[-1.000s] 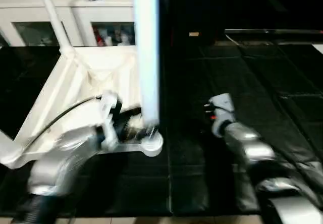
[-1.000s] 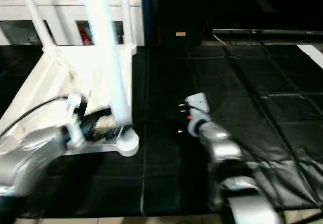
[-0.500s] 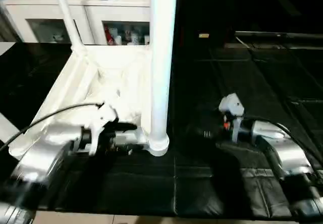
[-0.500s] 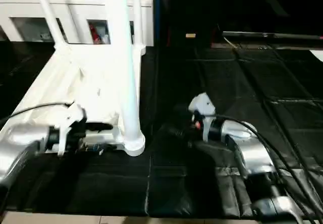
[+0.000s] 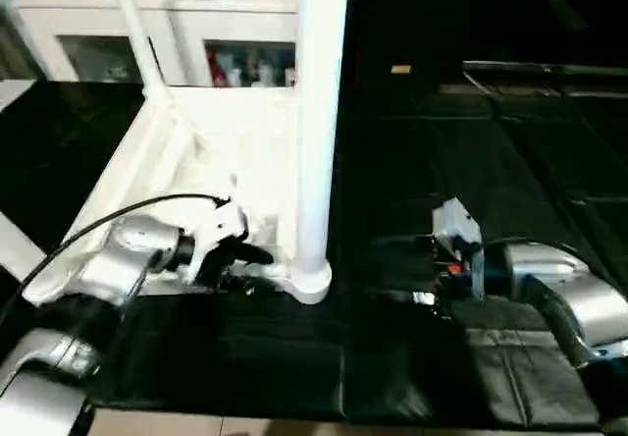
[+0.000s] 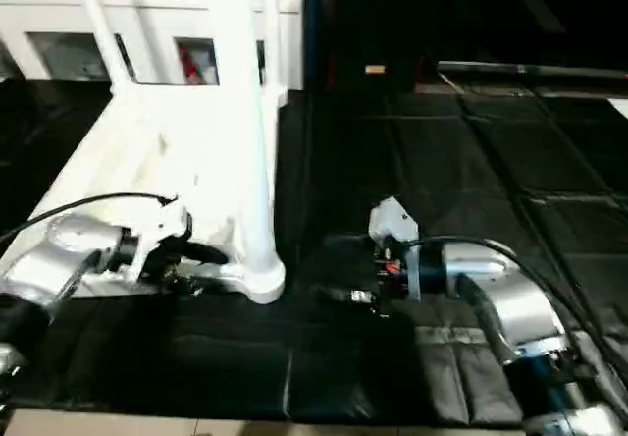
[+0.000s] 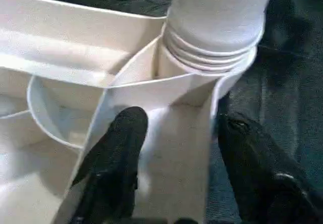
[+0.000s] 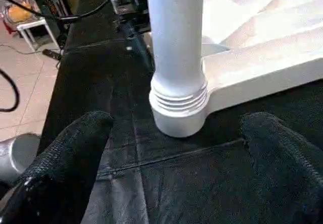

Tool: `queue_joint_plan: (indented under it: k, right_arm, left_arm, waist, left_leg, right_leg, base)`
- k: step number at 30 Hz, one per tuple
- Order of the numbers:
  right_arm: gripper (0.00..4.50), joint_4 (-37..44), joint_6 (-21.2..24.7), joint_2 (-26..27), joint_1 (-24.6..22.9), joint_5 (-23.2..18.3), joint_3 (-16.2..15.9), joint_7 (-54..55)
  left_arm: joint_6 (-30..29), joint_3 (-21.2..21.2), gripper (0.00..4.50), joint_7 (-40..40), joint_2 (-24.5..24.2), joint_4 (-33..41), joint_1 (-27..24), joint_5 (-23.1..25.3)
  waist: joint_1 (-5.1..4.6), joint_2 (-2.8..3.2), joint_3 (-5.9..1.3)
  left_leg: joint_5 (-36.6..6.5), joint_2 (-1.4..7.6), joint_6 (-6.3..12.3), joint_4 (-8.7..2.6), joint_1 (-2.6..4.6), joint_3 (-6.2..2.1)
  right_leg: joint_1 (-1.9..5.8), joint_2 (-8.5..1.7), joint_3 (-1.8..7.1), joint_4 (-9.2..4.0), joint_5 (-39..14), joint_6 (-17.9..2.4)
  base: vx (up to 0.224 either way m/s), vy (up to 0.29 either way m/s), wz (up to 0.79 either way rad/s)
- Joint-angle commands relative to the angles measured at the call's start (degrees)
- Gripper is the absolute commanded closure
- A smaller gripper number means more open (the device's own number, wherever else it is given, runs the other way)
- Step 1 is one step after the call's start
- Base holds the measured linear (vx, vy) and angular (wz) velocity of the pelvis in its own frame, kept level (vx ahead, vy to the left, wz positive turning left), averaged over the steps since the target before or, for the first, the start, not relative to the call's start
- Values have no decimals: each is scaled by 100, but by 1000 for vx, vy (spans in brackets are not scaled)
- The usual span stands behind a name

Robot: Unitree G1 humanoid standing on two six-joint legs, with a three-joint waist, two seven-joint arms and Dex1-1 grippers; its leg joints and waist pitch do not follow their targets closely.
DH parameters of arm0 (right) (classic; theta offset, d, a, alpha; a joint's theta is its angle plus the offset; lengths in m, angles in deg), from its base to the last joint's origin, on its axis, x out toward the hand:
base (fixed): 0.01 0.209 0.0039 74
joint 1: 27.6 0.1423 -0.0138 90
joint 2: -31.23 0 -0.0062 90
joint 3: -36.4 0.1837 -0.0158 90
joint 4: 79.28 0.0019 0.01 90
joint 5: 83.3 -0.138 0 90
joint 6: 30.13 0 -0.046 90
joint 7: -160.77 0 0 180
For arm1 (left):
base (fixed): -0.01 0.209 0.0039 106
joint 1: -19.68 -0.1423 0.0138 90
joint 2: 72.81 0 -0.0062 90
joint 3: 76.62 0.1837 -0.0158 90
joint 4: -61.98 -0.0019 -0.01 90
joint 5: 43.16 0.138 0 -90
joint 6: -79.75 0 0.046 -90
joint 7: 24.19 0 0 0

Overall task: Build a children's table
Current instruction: Rotate table base, then rotate leg to tighten

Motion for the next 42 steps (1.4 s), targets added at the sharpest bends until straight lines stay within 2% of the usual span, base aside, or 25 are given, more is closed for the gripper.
queue_joint_plan:
  k: [1,5,7,12,16,19,23,28,31,34,37,39,40,41,42]
  right_arm:
    - [0,177,98,-71,-45,-39,16,-42]
    - [0,215,155,-87,-56,-51,-3,-32]
    - [0,221,176,-91,-47,-56,-19,-24]
    - [0,230,215,-91,-26,-71,-25,-19]
    - [0,276,294,-95,-41,-118,-7,-41]
    - [0,300,312,-110,-65,-122,8,-42]
    - [0,282,328,-125,-91,-135,28,-57]
    - [0,215,399,-48,-18,-158,47,7]
    - [0,181,471,24,51,-219,73,38]
    - [0,130,394,46,96,-191,39,4]
    - [0,-188,-2,232,284,-74,-113,-166]
    - [0,-369,-258,364,375,2,-185,-217]
    - [0,-373,-263,367,377,4,-186,-218]
    - [0,-522,-422,441,443,61,-247,-255]
    - [0,-617,-509,481,487,94,-288,-292]
  left_arm:
    - [126,52,228,-37,55,-224,145,106]
    - [175,21,251,-126,116,-403,197,112]
    - [193,-20,284,-160,158,-484,208,94]
    - [308,-34,310,-204,185,-617,227,142]
    - [432,-69,350,-233,250,-815,275,190]
    - [462,-71,367,-231,292,-883,295,209]
    - [517,-68,411,-192,368,-987,297,242]
    - [591,-106,447,-247,418,-1063,280,251]
    - [519,-151,449,-397,435,-917,213,156]
    - [296,-131,449,-664,418,-485,38,-11]
    - [-10,49,449,-959,356,489,-436,-218]
    - [-55,115,449,-974,355,804,-604,-259]
    - [-56,116,449,-973,355,810,-607,-260]
    - [-60,147,449,-951,364,951,-689,-255]
    - [-66,162,449,-930,374,1032,-734,-255]
  waist:
    - [36,8,-380]
    - [43,-13,-375]
    - [48,-10,-370]
    - [66,-11,-365]
    - [81,-5,-362]
    - [98,-3,-352]
    - [125,-15,-342]
    - [117,-18,-343]
    - [94,-32,-359]
    - [60,-17,-372]
    - [25,-74,-410]
    - [11,-51,-393]
    - [13,-38,-393]
    - [38,-63,-393]
    - [38,-63,-393]
  left_leg:
    - [-1064,-92,117,-408,-60,139]
    - [-1099,-82,118,-415,-57,134]
    - [-1127,-79,117,-418,-56,135]
    - [-1132,-81,118,-418,-50,139]
    - [-1175,-74,102,-424,-42,138]
    - [-1276,-72,85,-435,-36,137]
    - [-1340,-72,64,-445,-31,132]
    - [-1366,-70,59,-457,-42,121]
    - [-1241,-68,72,-451,-60,120]
    - [-1099,-53,96,-439,-61,121]
    - [-824,-32,175,-417,-78,134]
    - [-762,-43,253,-408,-64,157]
    - [-732,-46,291,-402,-63,158]
    - [-711,-44,324,-396,-58,169]
    - [-711,-44,324,-396,-58,169]
  right_leg:
    - [404,-151,163,-389,-1284,-1213]
    - [403,-160,162,-389,-1344,-1215]
    - [398,-165,163,-394,-1436,-1189]
    - [387,-166,166,-417,-1539,-1152]
    - [385,-168,166,-422,-1604,-1122]
    - [377,-173,164,-446,-1812,-1064]
    - [367,-178,163,-467,-2033,-970]
    - [368,-186,160,-484,-2198,-884]
    - [381,-182,162,-452,-1922,-955]
    - [382,-184,167,-399,-1488,-1141]
    - [391,-202,171,-311,-951,-1358]
    - [362,-176,168,-318,-842,-1422]
    - [373,-172,169,-310,-796,-1452]
    - [368,-179,172,-302,-801,-1453]
    - [368,-179,172,-302,-801,-1453]
  base:
    - [0,0,0]
    - [0,0,0]
    - [0,0,0]
    - [0,0,0]
    - [0,0,0]
    - [0,0,0]
    - [0,0,0]
    - [0,0,0]
    - [0,0,0]
    - [0,0,0]
    - [0,0,0]
    - [0,0,0]
    - [0,0,0]
    - [0,0,0]
    - [0,0,0]
